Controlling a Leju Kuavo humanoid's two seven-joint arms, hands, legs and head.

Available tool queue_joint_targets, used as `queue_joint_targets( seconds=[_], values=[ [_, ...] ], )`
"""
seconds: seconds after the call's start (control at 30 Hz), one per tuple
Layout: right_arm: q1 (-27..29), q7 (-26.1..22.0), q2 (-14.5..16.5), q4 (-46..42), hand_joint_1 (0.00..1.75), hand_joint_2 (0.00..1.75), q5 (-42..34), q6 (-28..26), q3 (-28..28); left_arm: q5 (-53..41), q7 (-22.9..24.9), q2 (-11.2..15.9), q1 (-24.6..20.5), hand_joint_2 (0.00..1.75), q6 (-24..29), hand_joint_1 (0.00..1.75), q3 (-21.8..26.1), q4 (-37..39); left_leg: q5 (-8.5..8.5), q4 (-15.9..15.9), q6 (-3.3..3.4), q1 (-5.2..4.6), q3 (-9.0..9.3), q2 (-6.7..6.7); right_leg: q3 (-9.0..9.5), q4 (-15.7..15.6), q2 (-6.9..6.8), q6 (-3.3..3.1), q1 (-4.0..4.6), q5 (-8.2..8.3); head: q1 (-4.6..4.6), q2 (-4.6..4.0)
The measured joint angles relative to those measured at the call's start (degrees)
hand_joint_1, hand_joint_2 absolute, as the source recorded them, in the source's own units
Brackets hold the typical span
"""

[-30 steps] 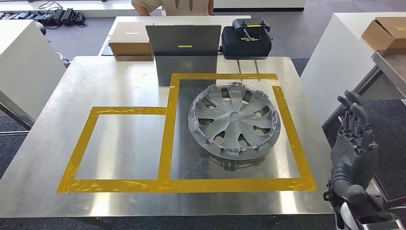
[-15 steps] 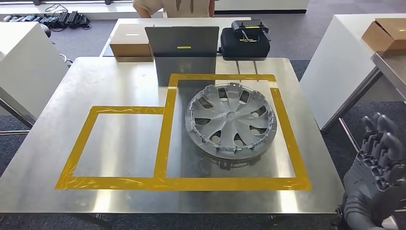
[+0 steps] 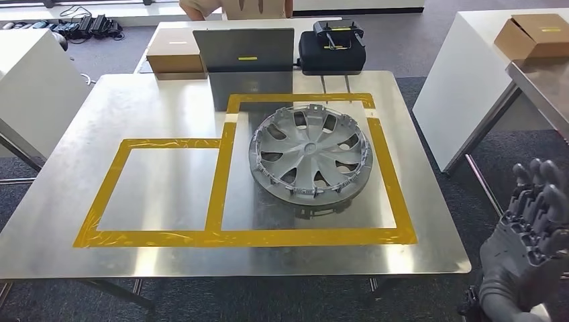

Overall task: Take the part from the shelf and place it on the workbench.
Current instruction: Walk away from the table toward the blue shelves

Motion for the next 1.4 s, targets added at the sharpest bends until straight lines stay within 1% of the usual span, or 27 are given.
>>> queue_joint_targets(
  seconds=[0.1, 0.13, 0.2, 0.27, 0.3, 0.33, 0.37, 0.4, 0.47, 0.53, 0.63, 0.7, 0.77, 0.8, 0.83, 0.87, 0.9, 0.93, 1.0, 1.03, 1.1, 1.17, 1.23, 1.3, 1.33, 1.37, 1.4],
  values=[
    [0.08, 0.01, -0.07, 0.02, 0.00, 0.00, 0.19, -0.75, 0.31, 0.00, -0.23, 0.38, -0.06, 0.00, 0.01, 0.00, 0.16, -0.14, 0.77, -0.89, 1.01, -0.17, -0.68, 0.12, -0.29, -0.10, 0.06, 1.16, -0.11, 0.63, 0.00, 0.00],
    [0.05, 0.01, -0.14, 0.03, 0.00, 0.00, 0.21, -1.04, 0.43, 0.00, -0.39, 0.41, -0.10, 0.00, 0.01, 0.00, 0.23, -0.16, 1.27, -1.05, 1.48, -0.05, -1.06, 0.23, -0.68, 0.49, 0.09, 1.47, -0.14, -0.08, 0.08, 0.00],
    [-0.06, 0.02, -0.40, 0.17, 0.00, 0.00, 0.24, -1.68, 0.64, -0.05, -0.78, 0.44, -0.15, 0.00, -0.01, 0.00, 0.33, -0.19, 2.36, -1.27, 2.16, 0.16, -2.17, 0.49, -2.46, 4.97, 0.11, 1.98, -0.28, -4.23, 0.38, 0.00],
    [-0.17, 0.05, -0.61, 0.43, 0.00, 0.00, 0.38, -2.19, 0.84, -0.15, -1.08, 0.54, -0.14, 0.00, -0.14, 0.00, 0.35, -0.20, 3.35, -1.14, 2.40, 0.13, -3.56, 0.61, -4.62, 12.02, 0.09, 2.42, -0.35, -8.86, 0.66, 0.00],
    [-0.16, 0.05, -0.64, 0.57, 0.00, 0.00, 0.49, -2.34, 0.92, -0.19, -1.16, 0.58, -0.14, 0.00, -0.24, 0.00, 0.35, -0.20, 3.83, -1.02, 2.40, 0.11, -4.24, 0.66, -5.01, 14.42, 0.09, 2.54, -0.38, -9.74, 0.72, 0.00],
    [-0.17, 0.05, -0.65, 0.70, 0.00, 0.00, 0.58, -2.46, 1.00, -0.21, -1.23, 0.63, -0.16, 0.00, -0.34, 0.00, 0.35, -0.20, 4.27, -0.87, 2.34, 0.11, -4.91, 0.70, -4.49, 14.96, 0.09, 2.59, -0.40, -9.42, 0.78, 0.00],
    [-0.17, 0.05, -0.66, 0.80, 0.00, 0.00, 0.66, -2.56, 1.09, -0.23, -1.31, 0.68, -0.18, 0.00, -0.43, 0.00, 0.35, -0.20, 4.69, -0.68, 2.24, 0.11, -5.56, 0.72, -2.96, 13.50, 0.08, 2.57, -0.43, -8.18, 0.84, 0.00],
    [-0.19, 0.05, -0.67, 0.85, 0.00, 0.00, 0.70, -2.64, 1.19, -0.24, -1.35, 0.72, -0.20, 0.00, -0.48, 0.00, 0.35, -0.20, 5.04, -0.48, 2.10, 0.12, -6.16, 0.73, -0.43, 10.05, 0.07, 2.47, -0.46, -6.50, 0.89, 0.00],
    [-0.26, 0.04, -0.68, 0.91, 0.00, 0.00, 0.75, -2.78, 1.37, -0.24, -1.40, 0.77, -0.25, 0.00, -0.54, 0.00, 0.35, -0.20, 5.73, -0.12, 1.60, 0.07, -7.04, 0.73, 4.83, 1.96, 0.06, 1.93, -0.28, -4.94, 0.88, 0.00],
    [-0.30, 0.01, -0.69, 0.99, 0.00, 0.00, 0.74, -2.82, 1.45, -0.24, -1.41, 0.84, -0.29, 0.00, -0.56, 0.00, 0.35, -0.19, 6.46, -0.09, 0.87, 0.07, -7.29, 0.70, 6.78, -1.69, 0.09, 1.17, 0.12, -4.93, 0.84, 0.00],
    [-0.32, 0.02, -0.70, 1.20, 0.00, 0.00, 0.66, -2.50, 1.49, -0.21, -1.39, 0.92, -0.30, 0.00, -0.56, 0.00, 0.39, -0.16, 7.23, -0.36, -0.18, 0.21, -7.51, 0.58, 5.96, -1.95, -0.01, -0.06, 0.17, -3.70, 0.88, 0.00],
    [-0.27, 0.03, -0.70, 1.36, 0.00, 0.00, 0.63, -2.22, 1.50, -0.15, -1.39, 0.98, -0.27, 0.00, -0.56, 0.00, 0.45, -0.12, 4.00, 2.31, -0.66, 0.27, -8.63, 0.45, 4.85, -2.26, -0.19, -0.87, -0.13, -2.42, 0.68, 0.00],
    [-0.06, 0.03, -0.70, 1.55, 0.00, 0.00, 0.67, -2.12, 1.52, -0.13, -1.39, 0.97, -0.28, 0.00, -0.56, 0.00, 0.56, -0.09, -1.73, 9.06, -1.03, 0.32, -10.47, 0.43, 3.31, -2.20, -0.24, -1.21, -0.11, -1.22, 0.37, 0.00],
    [0.08, 0.03, -0.70, 1.66, 0.00, 0.00, 0.71, -2.10, 1.54, -0.13, -1.39, 0.95, -0.29, 0.00, -0.56, 0.00, 0.65, -0.07, -3.47, 12.44, -1.18, 0.34, -11.10, 0.43, 2.52, -2.13, -0.25, -1.17, -0.10, -0.65, 0.27, 0.00],
    [0.22, 0.03, -0.70, 1.75, 0.00, 0.00, 0.78, -2.05, 1.55, -0.13, -1.38, 0.91, -0.30, 0.00, -0.56, 0.00, 0.72, -0.05, -3.97, 14.69, -1.27, 0.35, -11.12, 0.43, 1.71, -2.02, -0.27, -1.09, -0.09, -0.09, 0.24, 0.00],
    [0.36, 0.03, -0.69, 1.84, 0.00, 0.00, 0.88, -2.01, 1.56, -0.14, -1.38, 0.87, -0.30, 0.00, -0.57, 0.00, 0.78, -0.03, -3.21, 15.04, -1.32, 0.39, -10.24, 0.43, 0.90, -1.87, -0.27, -0.97, -0.10, 0.43, 0.20, 0.00],
    [0.50, 0.03, -0.68, 1.92, 0.00, 0.00, 1.01, -1.91, 1.57, -0.16, -1.38, 0.85, -0.32, 0.00, -0.60, 0.00, 0.81, -0.02, -1.69, 13.26, -1.32, 0.44, -8.32, 0.43, 0.13, -1.70, -0.27, -0.79, -0.14, 0.90, 0.18, 0.00],
    [0.63, 0.02, -0.67, 1.98, 0.00, 0.00, 1.13, -1.75, 1.57, -0.21, -1.38, 0.84, -0.37, 0.00, -0.64, 0.00, 0.82, -0.02, -0.37, 9.68, -1.31, 0.50, -5.49, 0.42, -0.54, -1.48, -0.26, -0.53, -0.17, 1.33, 0.15, 0.00],
    [0.96, 0.02, -0.66, 2.01, 0.00, 0.00, 1.29, -1.38, 1.57, -0.30, -1.39, 0.74, -0.58, 0.00, -0.81, 0.00, 0.83, -0.01, 0.11, 1.86, -0.91, 0.43, -0.22, 0.21, -1.46, -1.10, -0.25, 0.17, -0.09, 2.09, 0.12, 0.00],
    [1.15, -0.01, -0.66, 2.01, 0.00, 0.00, 1.30, -1.22, 1.57, -0.33, -1.39, 0.67, -0.66, 0.00, -0.90, 0.00, 0.83, 0.01, -0.30, -0.45, -0.55, 0.36, 1.06, 0.06, -1.63, -1.00, -0.25, 0.53, 0.00, 2.47, 0.15, 0.00],
    [1.71, -0.01, -0.66, 2.02, 0.00, 0.00, 1.25, -1.07, 1.53, -0.38, -1.39, 0.53, -0.67, 0.00, -1.02, 0.00, 0.83, 0.04, -0.30, -1.16, 0.46, 0.18, 0.87, -0.10, -1.75, -1.08, -0.20, 1.20, 0.04, 3.24, 0.38, 0.00],
    [2.49, 0.01, -0.66, 2.02, 0.00, 0.00, 1.13, -1.03, 1.37, -0.48, -1.40, 0.43, -0.69, 0.00, -1.07, 0.00, 0.83, 0.05, 0.39, -1.16, 1.54, 0.21, 0.08, 0.13, -2.28, -0.21, -0.13, 1.85, -0.16, 2.26, 0.59, 0.00],
    [3.20, 0.02, -0.66, 2.02, 0.00, 0.00, 0.88, -0.95, 1.09, -0.80, -1.44, 0.38, -0.74, 0.00, -1.14, 0.00, 0.83, 0.06, 1.38, -1.18, 2.39, 0.24, -1.02, 0.41, -3.89, 4.40, -0.11, 2.38, -0.27, -2.39, 0.86, 0.00],
    [3.86, 0.04, -0.65, 2.02, 0.00, 0.00, 0.58, -0.90, 0.51, -1.19, -1.46, 0.34, -0.69, 0.00, -1.22, 0.00, 0.83, 0.06, 2.43, -1.09, 2.71, 0.05, -2.37, 0.57, -5.80, 11.65, -0.11, 2.60, -0.23, -7.28, 1.07, 0.00],
    [4.23, 0.04, -0.64, 2.02, 0.00, 0.00, 0.46, -0.82, 0.13, -1.31, -1.47, 0.31, -0.67, 0.00, -1.23, 0.00, 0.83, 0.06, 2.97, -1.01, 2.79, -0.08, -3.08, 0.63, -6.05, 14.11, -0.11, 2.56, -0.21, -8.05, 1.12, 0.00],
    [4.59, 0.05, -0.62, 2.02, 0.00, 0.00, 0.37, -0.67, -0.28, -1.35, -1.48, 0.27, -0.65, 0.00, -1.23, 0.00, 0.83, 0.06, 3.49, -0.92, 2.83, -0.22, -3.80, 0.66, -5.40, 14.79, -0.11, 2.38, -0.15, -7.60, 1.15, 0.00],
    [4.92, 0.04, -0.57, 2.02, 0.00, 0.00, 0.28, -0.51, -0.69, -1.37, -1.48, 0.22, -0.65, 0.00, -1.23, 0.00, 0.83, 0.06, 3.97, -0.83, 2.85, -0.35, -4.50, 0.68, -3.71, 13.37, -0.11, 2.05, -0.03, -6.22, 1.19, 0.00]
  ],
)
